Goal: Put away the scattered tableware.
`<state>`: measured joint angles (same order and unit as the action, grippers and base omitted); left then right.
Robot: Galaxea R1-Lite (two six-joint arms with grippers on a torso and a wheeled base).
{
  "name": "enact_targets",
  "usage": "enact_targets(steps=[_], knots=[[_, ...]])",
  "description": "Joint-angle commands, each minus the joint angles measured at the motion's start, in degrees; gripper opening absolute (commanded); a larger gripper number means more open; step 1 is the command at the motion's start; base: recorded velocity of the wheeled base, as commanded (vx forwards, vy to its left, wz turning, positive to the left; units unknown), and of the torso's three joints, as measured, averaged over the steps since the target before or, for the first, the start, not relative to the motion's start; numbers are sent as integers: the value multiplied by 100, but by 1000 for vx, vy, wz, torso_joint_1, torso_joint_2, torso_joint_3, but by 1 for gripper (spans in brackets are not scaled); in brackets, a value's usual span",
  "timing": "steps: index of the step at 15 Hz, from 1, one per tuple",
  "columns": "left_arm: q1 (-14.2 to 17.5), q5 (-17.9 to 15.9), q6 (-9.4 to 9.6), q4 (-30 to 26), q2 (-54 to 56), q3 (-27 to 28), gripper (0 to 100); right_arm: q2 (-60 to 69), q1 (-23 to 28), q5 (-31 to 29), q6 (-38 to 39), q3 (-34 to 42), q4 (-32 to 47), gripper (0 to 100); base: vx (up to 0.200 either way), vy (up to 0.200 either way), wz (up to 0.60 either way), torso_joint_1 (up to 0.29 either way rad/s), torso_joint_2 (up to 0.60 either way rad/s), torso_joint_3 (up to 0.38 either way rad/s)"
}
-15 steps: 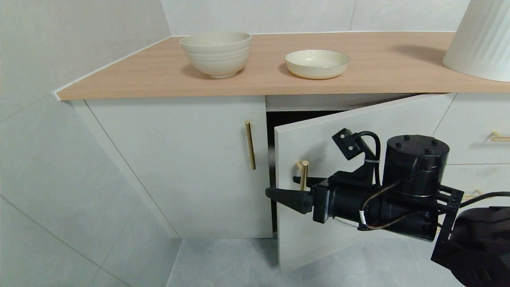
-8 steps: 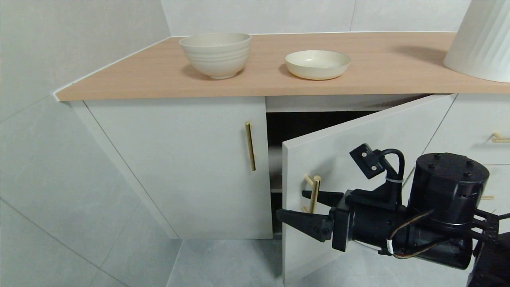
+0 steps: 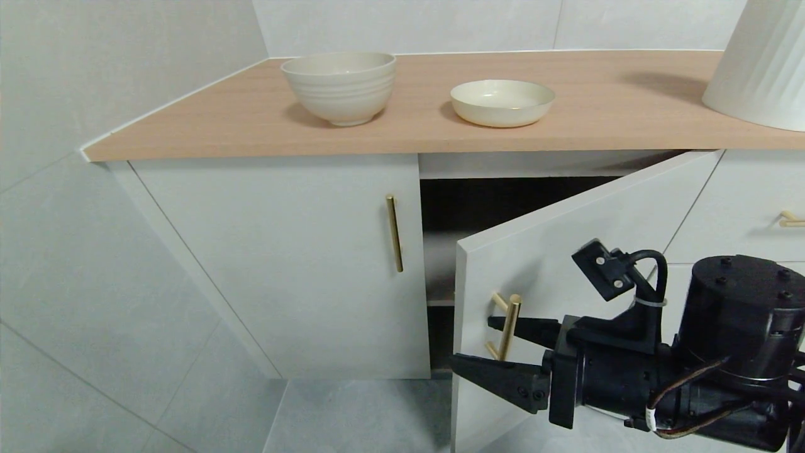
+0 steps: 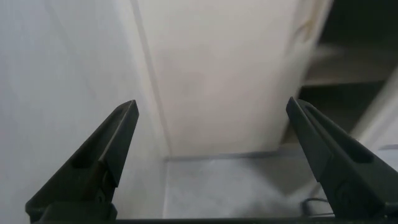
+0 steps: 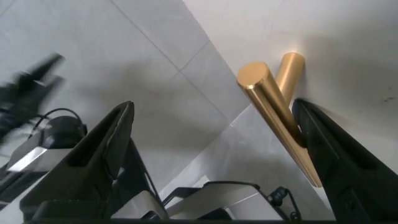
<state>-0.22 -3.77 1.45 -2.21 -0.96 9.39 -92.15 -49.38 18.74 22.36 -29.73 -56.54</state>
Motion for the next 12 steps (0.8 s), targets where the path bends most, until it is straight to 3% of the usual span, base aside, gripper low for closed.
enact_targets(steps=[1, 2, 5, 7, 8, 9, 12], knots=[[-136, -379, -13, -825, -765, 1364, 100, 162, -484, 25, -12, 20, -68, 100, 0, 0, 0, 0, 0, 0], [-215, -502, -75, -1089, -1380, 1874, 100, 180, -484, 25, -12, 20, -68, 100, 0, 0, 0, 0, 0, 0], [-242, -555, -347, -843, -3147, 2436, 100, 232, -484, 25, -3, 11, -68, 100, 0, 0, 0, 0, 0, 0], [-259, -1074, -321, -236, -4272, 2665, 100, 206, -484, 42, -3, 20, -59, 100, 0, 0, 0, 0, 0, 0], [-365, -1311, -312, -87, -4659, 2744, 0, 197, -493, 42, -3, 20, -59, 100, 0, 0, 0, 0, 0, 0], [-681, -1478, -356, 36, -5124, 2885, 0, 189, -520, 51, 5, 29, -59, 100, 0, 0, 0, 0, 0, 0], [-1349, -1487, -497, 713, -6232, 2858, 0, 92, -590, 51, 5, 73, -50, 100, 0, 0, 0, 0, 0, 0]])
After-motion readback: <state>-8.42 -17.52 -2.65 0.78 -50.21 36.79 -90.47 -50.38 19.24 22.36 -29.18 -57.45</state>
